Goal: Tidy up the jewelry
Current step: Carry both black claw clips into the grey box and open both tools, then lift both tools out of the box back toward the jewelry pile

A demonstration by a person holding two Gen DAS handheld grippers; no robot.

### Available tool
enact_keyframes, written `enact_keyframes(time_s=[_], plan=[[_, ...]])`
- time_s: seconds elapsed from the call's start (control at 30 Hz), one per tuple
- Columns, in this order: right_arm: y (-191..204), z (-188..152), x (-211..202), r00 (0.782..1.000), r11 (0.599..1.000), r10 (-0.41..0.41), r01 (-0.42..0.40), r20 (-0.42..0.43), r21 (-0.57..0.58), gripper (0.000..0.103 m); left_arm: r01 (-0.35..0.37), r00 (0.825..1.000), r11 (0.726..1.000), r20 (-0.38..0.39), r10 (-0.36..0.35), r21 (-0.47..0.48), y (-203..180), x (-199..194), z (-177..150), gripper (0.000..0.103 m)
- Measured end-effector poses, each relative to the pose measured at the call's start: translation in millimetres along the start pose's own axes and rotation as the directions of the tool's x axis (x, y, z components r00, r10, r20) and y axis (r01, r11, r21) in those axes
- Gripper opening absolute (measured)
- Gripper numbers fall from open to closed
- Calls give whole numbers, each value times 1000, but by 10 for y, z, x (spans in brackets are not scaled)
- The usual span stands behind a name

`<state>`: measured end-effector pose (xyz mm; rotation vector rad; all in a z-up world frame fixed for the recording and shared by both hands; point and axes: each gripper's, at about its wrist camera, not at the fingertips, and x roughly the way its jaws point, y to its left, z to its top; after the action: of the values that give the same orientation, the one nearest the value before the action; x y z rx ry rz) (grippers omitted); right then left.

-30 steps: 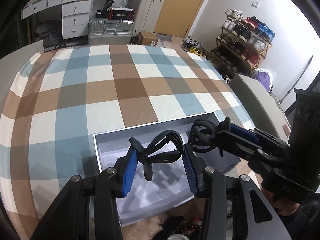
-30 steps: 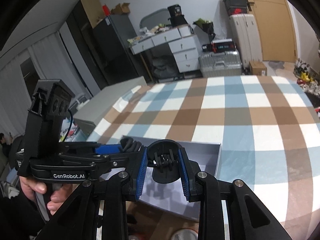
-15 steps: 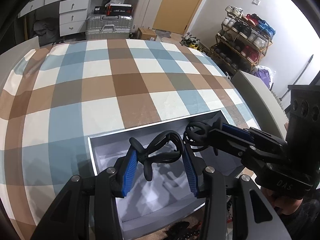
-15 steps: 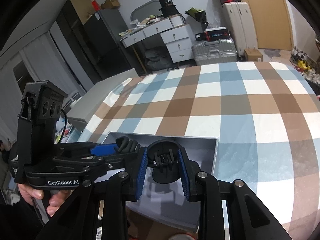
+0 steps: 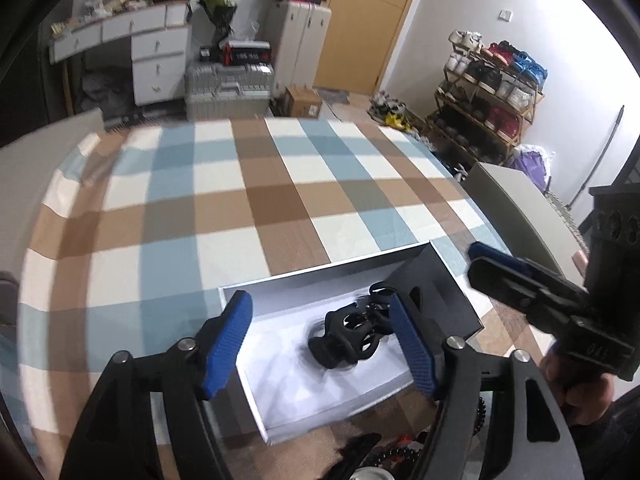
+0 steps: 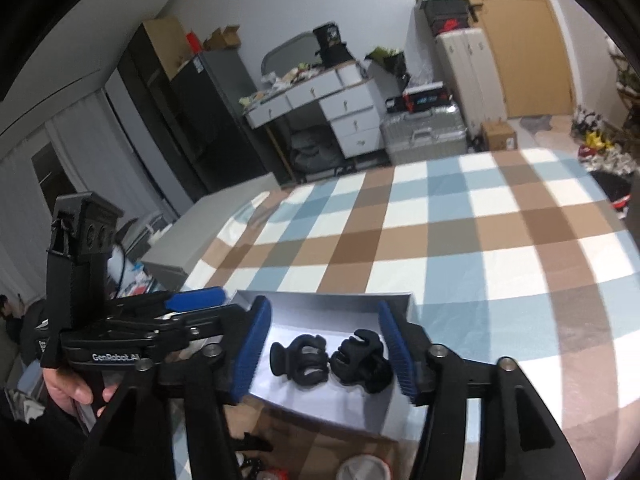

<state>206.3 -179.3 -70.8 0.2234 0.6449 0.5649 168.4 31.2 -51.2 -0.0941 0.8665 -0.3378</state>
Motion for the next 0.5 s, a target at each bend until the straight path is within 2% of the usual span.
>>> enact_keyframes(time_s=[0.03, 0.17, 0.23, 0.3, 0.37, 0.5], plan=[[5, -4, -57, 1000, 1000, -16, 16, 16, 2, 70, -17, 1000, 1000, 22, 17, 2, -12, -36, -5, 72], [51, -42, -233, 997, 999, -48, 49, 59, -7, 71, -98, 987, 995, 126, 96, 11, -93, -219, -77, 81], [96, -66, -309, 996, 998, -52, 54, 73, -16, 77, -128, 977, 992, 170, 125, 7, -125, -289, -102, 82], [160, -101, -417, 993, 997, -58, 62, 101, -36, 82, -147, 967, 989, 209, 143, 1, -148, -360, -131, 83], [214, -137, -523, 989, 996, -65, 72, 132, -48, 93, -164, 955, 986, 249, 159, -2, -183, -435, -172, 84], [333, -201, -739, 981, 995, -57, 71, 183, -71, 97, -184, 936, 983, 305, 174, 6, -261, -545, -258, 90]])
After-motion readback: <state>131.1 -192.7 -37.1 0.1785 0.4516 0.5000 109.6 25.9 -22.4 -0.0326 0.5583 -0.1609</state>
